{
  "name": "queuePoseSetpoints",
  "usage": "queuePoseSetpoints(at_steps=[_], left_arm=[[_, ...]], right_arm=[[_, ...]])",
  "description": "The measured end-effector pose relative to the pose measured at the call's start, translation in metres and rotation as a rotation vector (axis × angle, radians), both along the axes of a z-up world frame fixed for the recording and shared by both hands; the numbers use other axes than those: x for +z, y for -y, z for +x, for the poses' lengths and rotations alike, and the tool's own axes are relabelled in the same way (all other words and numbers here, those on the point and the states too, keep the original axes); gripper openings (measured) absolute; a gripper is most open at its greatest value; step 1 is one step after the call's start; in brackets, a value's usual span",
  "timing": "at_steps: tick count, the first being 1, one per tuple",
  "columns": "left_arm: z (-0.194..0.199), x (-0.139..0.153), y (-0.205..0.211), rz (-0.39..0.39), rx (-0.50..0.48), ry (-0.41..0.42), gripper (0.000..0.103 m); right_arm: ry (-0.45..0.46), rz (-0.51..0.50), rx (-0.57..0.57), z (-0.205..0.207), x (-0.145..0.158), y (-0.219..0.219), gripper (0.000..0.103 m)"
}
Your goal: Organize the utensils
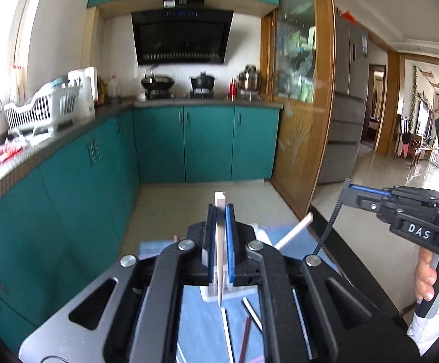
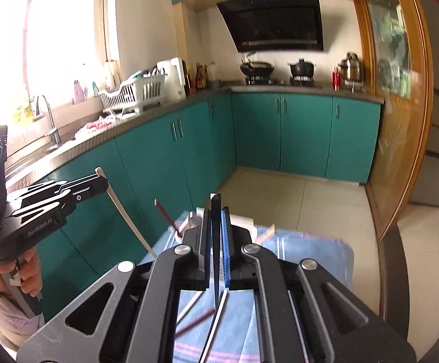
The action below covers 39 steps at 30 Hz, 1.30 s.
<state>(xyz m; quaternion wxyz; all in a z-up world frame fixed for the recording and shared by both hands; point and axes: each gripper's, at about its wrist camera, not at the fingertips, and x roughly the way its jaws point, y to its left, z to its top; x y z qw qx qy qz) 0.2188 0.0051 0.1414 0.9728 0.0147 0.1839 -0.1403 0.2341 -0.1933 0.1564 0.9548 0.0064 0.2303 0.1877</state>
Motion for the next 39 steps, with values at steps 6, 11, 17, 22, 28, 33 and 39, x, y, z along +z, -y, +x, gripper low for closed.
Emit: queuePoseSetpoints(at_steps=[6, 11, 17, 22, 28, 33, 39], left_arm=[[0.021, 0.026, 0.004, -0.033, 0.041, 0.089, 0.006], [0.050, 0.021, 0.003, -0.054, 0.120, 0.117, 0.006], [0.067, 0.007, 0.002, -0.102, 0.144, 0.137, 0.006], [0.087, -0.011, -0.001, -0.133, 0.185, 0.115, 0.006], [0.114, -0.052, -0.002, -0.126, 0.207, 0.025, 0.006], [0.114, -0.073, -0.003, -0.120, 0.233, -0.015, 0.017], [0.086, -0.072, -0.005, -0.098, 0.228, 0.015, 0.035]], right_arm=[[0.111, -0.008, -0.059, 0.025, 0.037, -0.011, 0.007], [0.165, -0.003, -0.125, 0.057, 0.034, -0.011, 0.007], [0.059, 0.010, -0.148, 0.099, -0.015, -0.006, 0.007], [-0.004, 0.047, -0.133, 0.113, -0.046, -0.006, 0.007], [-0.023, 0.044, -0.121, 0.109, -0.066, -0.009, 0.007], [-0.020, 0.021, -0.152, 0.102, -0.068, -0.004, 0.008], [0.077, 0.033, -0.182, 0.069, -0.054, 0.010, 0.039]])
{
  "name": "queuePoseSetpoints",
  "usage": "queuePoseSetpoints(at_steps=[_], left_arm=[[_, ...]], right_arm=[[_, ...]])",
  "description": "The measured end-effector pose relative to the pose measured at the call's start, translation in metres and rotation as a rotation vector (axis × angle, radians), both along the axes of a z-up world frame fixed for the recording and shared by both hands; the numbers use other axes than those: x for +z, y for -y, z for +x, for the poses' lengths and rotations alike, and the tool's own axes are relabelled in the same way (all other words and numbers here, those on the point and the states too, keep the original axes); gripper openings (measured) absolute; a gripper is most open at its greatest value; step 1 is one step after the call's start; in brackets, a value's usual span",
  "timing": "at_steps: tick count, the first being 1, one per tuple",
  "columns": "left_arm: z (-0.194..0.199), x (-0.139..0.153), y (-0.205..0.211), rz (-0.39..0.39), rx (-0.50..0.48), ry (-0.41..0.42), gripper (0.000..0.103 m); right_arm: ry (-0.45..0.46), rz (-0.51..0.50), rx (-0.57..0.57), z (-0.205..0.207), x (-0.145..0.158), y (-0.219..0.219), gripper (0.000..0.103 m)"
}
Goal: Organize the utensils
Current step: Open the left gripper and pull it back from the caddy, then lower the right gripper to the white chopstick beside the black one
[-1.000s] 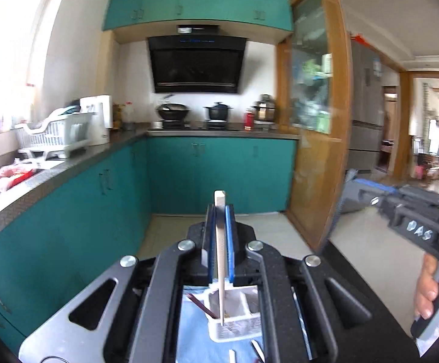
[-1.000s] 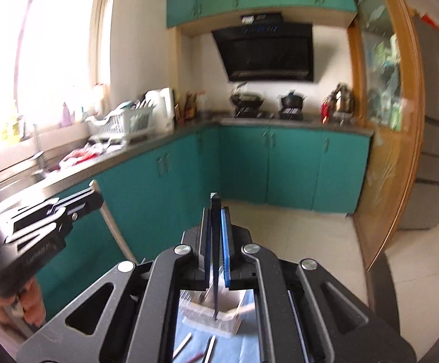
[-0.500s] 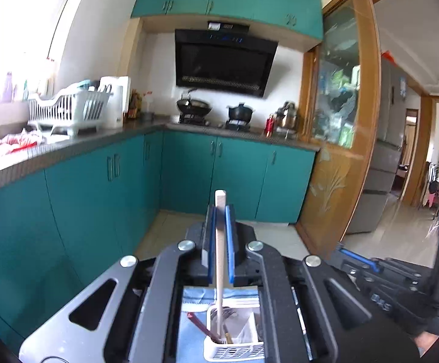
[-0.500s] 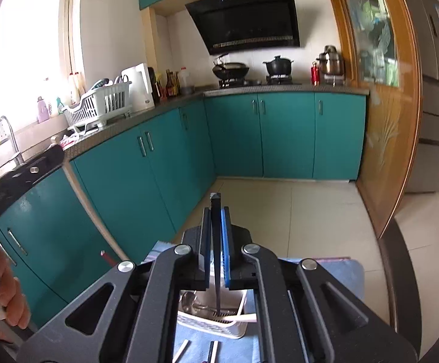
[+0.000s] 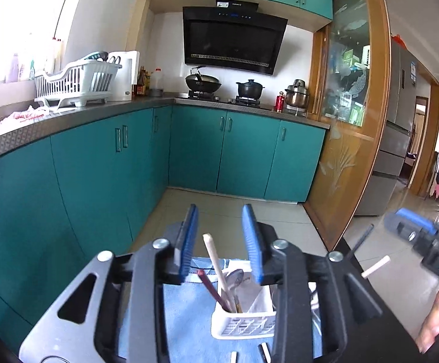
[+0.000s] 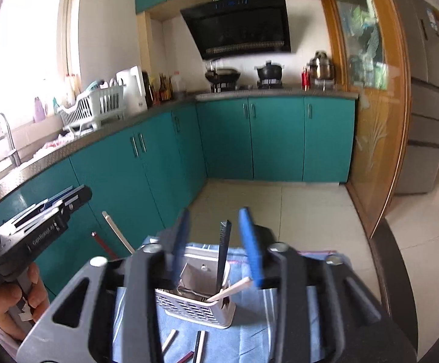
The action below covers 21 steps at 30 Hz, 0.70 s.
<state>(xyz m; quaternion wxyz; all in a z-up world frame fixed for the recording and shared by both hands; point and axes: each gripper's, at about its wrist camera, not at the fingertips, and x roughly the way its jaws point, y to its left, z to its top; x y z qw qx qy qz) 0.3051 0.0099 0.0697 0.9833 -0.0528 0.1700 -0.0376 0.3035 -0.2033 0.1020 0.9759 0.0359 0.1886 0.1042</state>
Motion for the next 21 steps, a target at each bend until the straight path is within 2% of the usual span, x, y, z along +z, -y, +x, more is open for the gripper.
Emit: queuePoseSetpoints(at_steps=[7, 10, 12, 15, 17, 20, 21], left_arm=[[-0.044, -0.012, 0.009, 0.064, -0.010, 0.004, 0.057], [-0.061, -0.031, 0.014, 0.110, -0.003, -0.027, 0.063], [-0.069, -0.044, 0.014, 0.111, -0.009, -0.059, 0.067], [-0.080, -0.076, 0.012, 0.108, -0.014, -0.138, 0.073], [-0.083, -0.100, 0.008, 0.103, -0.015, -0.212, 0.073], [-0.084, -0.143, -0.001, 0.090, -0.015, -0.358, 0.073], [-0.085, -0.155, -0.003, 0.090, -0.018, -0.396, 0.073]], right_arm=[[0.040, 0.030, 0.013, -0.052, 0.000, 0.019, 0.048], [0.027, 0.028, 0.020, -0.078, -0.017, 0.024, 0.051], [-0.019, 0.036, 0.022, -0.087, -0.036, 0.027, 0.053], [-0.141, 0.012, 0.019, -0.086, -0.080, 0.024, 0.053], [-0.253, 0.008, 0.023, -0.077, -0.114, 0.021, 0.053], [-0.475, 0.031, 0.026, -0.061, -0.175, 0.016, 0.053], [-0.514, 0.037, 0.035, -0.059, -0.187, 0.013, 0.053]])
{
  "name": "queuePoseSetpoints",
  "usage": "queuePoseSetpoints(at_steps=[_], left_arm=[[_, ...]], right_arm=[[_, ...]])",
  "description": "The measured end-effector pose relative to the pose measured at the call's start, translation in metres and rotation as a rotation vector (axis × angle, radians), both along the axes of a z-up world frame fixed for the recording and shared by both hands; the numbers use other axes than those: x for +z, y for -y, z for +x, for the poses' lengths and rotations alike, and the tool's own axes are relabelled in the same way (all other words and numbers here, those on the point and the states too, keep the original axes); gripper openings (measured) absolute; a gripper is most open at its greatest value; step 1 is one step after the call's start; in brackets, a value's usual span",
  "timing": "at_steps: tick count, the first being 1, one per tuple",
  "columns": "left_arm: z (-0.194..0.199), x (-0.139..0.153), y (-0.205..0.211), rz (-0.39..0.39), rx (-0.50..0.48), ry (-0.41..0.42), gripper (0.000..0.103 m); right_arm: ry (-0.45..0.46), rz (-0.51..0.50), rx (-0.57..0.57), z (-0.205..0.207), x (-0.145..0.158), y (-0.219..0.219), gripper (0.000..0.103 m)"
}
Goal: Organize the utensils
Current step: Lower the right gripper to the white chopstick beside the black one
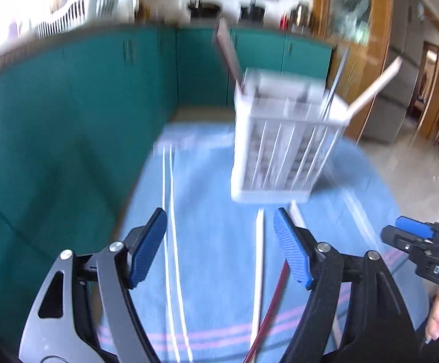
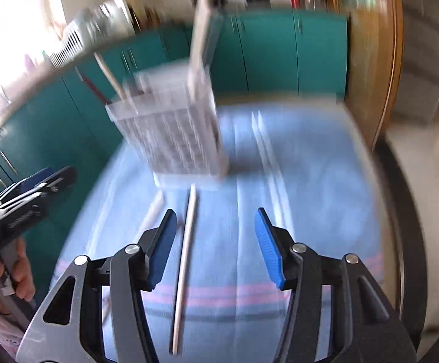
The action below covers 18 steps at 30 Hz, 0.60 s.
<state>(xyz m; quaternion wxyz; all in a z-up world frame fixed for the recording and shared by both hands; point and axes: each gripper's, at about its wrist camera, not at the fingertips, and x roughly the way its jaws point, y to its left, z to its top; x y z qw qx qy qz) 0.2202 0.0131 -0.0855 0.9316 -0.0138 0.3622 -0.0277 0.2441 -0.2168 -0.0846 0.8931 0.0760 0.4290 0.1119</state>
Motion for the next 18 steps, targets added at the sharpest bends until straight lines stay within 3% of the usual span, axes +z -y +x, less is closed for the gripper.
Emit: queuePoseSetpoints(at_steps=[2, 6, 10, 18], left_arm=[[-0.003, -0.027, -0.004, 0.008, -0.004, -0.083, 0.073], [-0.009, -0.062, -0.012, 0.010, -0.003, -0.193, 0.070], [-0.014, -0.072, -0.010, 0.004, -0.026, -0.225, 0.070], [-0.014, -0.071, -0.002, 0.006, -0.046, -0.225, 0.070]], right_arm=[[-0.080, -0.003, 0.016, 0.003, -0.026, -0.009, 0.053], [-0.141, -0.042, 0.056, 0.008, -0.045, -0.030, 0.053], [-0.157, -0.157, 0.050, 0.009, -0.057, -0.050, 0.053], [-0.143, -0.228, 0.036, 0.003, -0.057, -0.049, 0.052]])
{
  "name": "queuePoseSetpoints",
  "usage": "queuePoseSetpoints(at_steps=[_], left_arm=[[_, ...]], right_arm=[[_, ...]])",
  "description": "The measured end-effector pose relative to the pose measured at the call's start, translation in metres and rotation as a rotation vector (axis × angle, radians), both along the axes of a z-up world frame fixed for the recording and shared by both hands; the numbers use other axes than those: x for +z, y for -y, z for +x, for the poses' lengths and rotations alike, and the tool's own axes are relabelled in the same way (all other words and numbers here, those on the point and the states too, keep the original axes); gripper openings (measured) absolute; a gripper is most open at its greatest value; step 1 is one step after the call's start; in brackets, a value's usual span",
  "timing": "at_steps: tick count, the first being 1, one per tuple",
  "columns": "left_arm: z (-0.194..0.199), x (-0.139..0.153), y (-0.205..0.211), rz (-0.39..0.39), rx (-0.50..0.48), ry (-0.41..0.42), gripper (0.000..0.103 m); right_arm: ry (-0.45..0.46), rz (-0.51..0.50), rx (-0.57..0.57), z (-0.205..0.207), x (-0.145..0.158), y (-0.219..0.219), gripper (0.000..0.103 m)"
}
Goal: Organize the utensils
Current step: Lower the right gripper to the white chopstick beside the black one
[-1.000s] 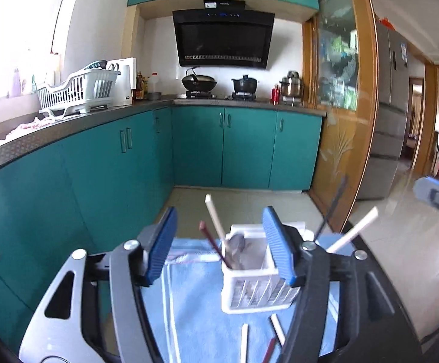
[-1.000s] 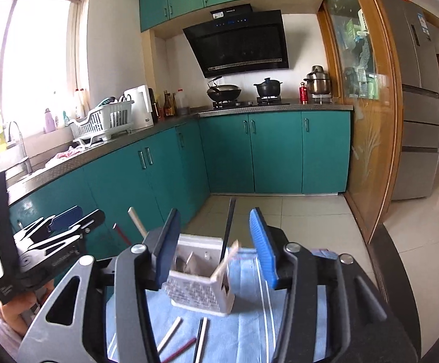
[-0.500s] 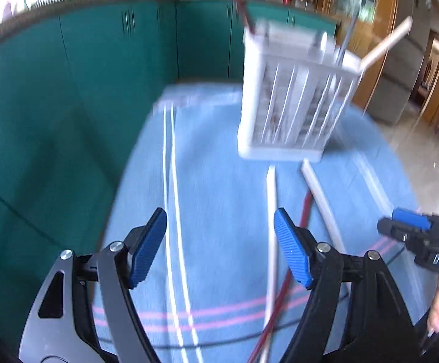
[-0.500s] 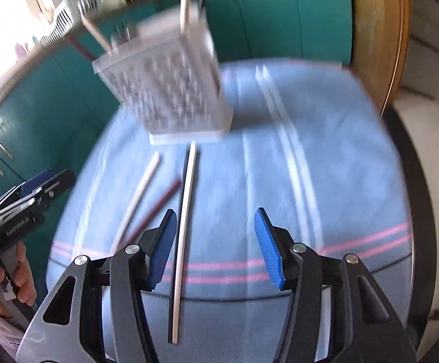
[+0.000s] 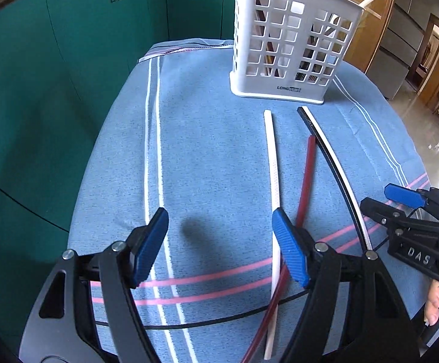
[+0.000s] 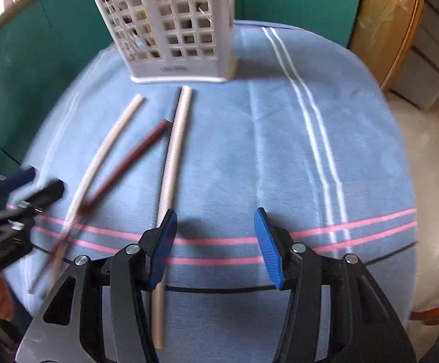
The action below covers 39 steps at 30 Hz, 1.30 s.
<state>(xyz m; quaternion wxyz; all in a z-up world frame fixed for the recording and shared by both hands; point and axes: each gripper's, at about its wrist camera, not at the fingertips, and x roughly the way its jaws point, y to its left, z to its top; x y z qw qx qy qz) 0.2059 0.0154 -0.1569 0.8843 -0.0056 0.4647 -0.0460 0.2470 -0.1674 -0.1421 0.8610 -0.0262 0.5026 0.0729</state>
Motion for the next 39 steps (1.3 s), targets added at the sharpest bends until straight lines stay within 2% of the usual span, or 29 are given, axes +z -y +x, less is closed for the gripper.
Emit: queuePoseSetpoints(at_steps=[6, 9, 11, 12, 17, 26, 27, 28, 32, 37, 39], left_arm=[[0.000, 0.002, -0.006, 0.002, 0.029, 0.004, 0.071], [0.000, 0.003, -0.012, 0.001, 0.050, 0.002, 0.071], [0.000, 0.001, -0.015, -0.001, 0.058, -0.005, 0.071], [0.001, 0.000, -0.015, -0.001, 0.057, -0.008, 0.071], [0.001, -0.002, -0.014, -0.006, 0.049, -0.013, 0.071], [0.000, -0.003, -0.011, -0.009, 0.042, -0.015, 0.072], [-0.001, -0.003, -0.009, -0.009, 0.040, -0.016, 0.073], [-0.001, -0.003, -0.008, -0.008, 0.038, -0.016, 0.073], [-0.001, -0.003, -0.005, -0.004, 0.031, -0.016, 0.074], [-0.002, -0.005, -0.002, 0.002, 0.021, -0.025, 0.075], [-0.002, -0.006, -0.001, 0.006, 0.018, -0.028, 0.075]], right_arm=[[-0.019, 0.108, 0.057, -0.005, 0.007, -0.003, 0.052], [-0.027, 0.073, 0.086, -0.007, 0.004, -0.016, 0.050], [-0.008, 0.011, 0.096, -0.010, 0.003, -0.025, 0.029], [-0.016, 0.028, 0.102, -0.010, 0.003, -0.026, 0.012], [-0.016, 0.092, 0.072, -0.007, 0.005, -0.013, 0.011], [0.077, 0.225, -0.008, -0.024, 0.049, 0.039, 0.011], [0.086, 0.232, -0.016, -0.025, 0.051, 0.044, 0.015], [0.098, 0.234, -0.029, -0.027, 0.054, 0.049, 0.023], [0.082, 0.201, -0.093, -0.018, 0.053, 0.064, 0.023], [-0.005, 0.157, -0.062, -0.007, 0.029, 0.050, 0.023], [-0.032, 0.110, -0.065, -0.004, 0.017, 0.044, 0.023]])
